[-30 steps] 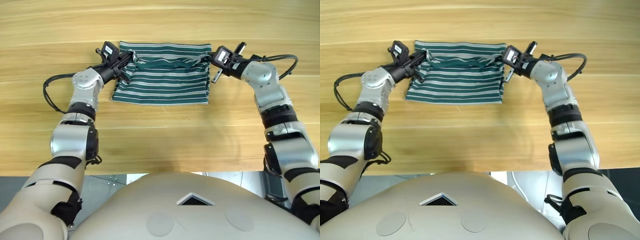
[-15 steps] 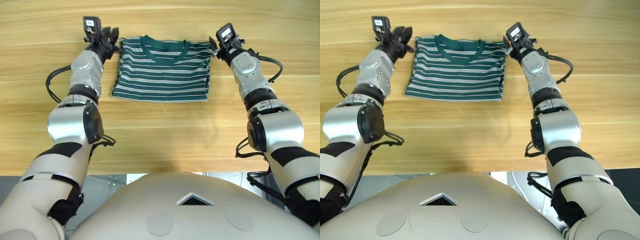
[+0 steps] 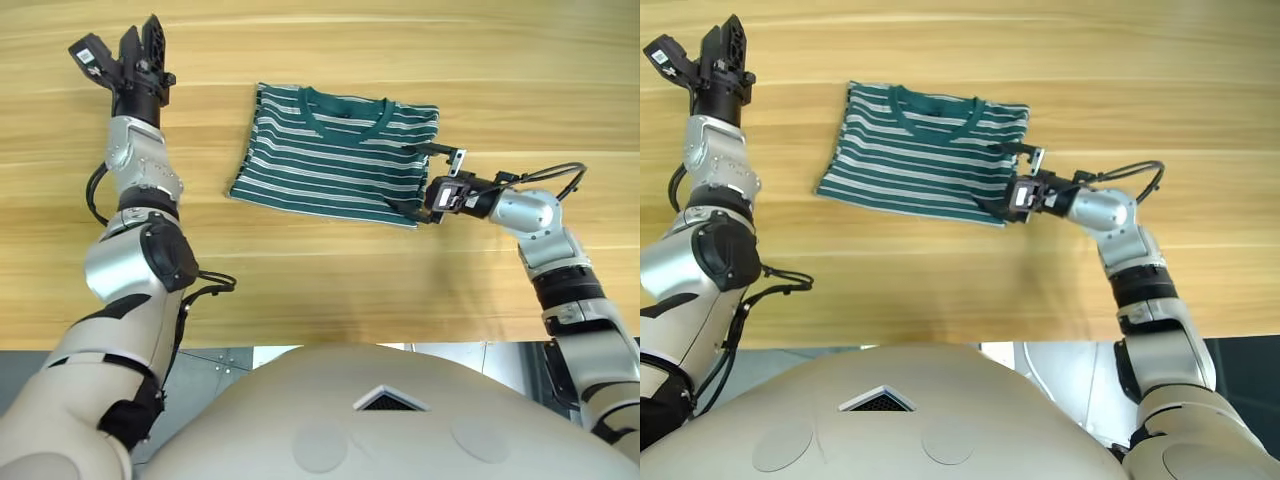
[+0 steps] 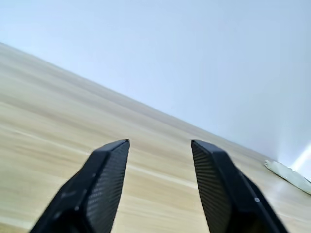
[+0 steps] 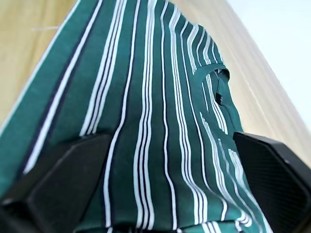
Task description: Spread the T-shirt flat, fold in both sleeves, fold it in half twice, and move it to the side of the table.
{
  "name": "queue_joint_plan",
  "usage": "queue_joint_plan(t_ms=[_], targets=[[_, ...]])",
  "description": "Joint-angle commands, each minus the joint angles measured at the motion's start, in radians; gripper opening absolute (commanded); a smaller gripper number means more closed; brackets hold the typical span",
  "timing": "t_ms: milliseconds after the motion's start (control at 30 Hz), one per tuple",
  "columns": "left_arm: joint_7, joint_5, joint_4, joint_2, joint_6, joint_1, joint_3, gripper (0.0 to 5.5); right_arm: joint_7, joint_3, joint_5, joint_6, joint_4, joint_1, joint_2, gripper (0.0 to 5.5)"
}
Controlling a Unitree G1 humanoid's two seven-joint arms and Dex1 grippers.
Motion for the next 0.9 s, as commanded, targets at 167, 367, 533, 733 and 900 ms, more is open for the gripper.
queue_joint_plan(t_ms=[167, 367, 533, 733, 900], targets=[[-0.096, -0.009, -0.150, 0.020, -0.069, 0.063, -0.015, 3.20, 0.128, 0.260, 0.130, -0.002, -0.486, 0.245, -0.155, 4.69], [-0.093, -0.014, -0.190, 0.009, -0.086, 0.092, -0.034, 3.20, 0.120, 0.182, 0.427, 0.162, -0.813, 0.227, -0.169, 4.69], [-0.111, 0.001, -0.252, -0.026, -0.132, 0.139, -0.080, 3.20, -0.089, 0.185, 0.121, 0.341, -0.590, 0.018, 0.072, 4.69], [-0.099, 0.004, -0.293, -0.057, -0.139, 0.160, -0.109, 3.20, -0.371, 0.351, -0.216, 0.332, -0.025, -0.237, 0.417, 4.69], [-0.086, 0.006, -0.324, -0.082, -0.135, 0.175, -0.124, 3.20, -0.787, 0.364, -0.358, 0.438, 0.591, -0.457, 0.585, 4.69]])
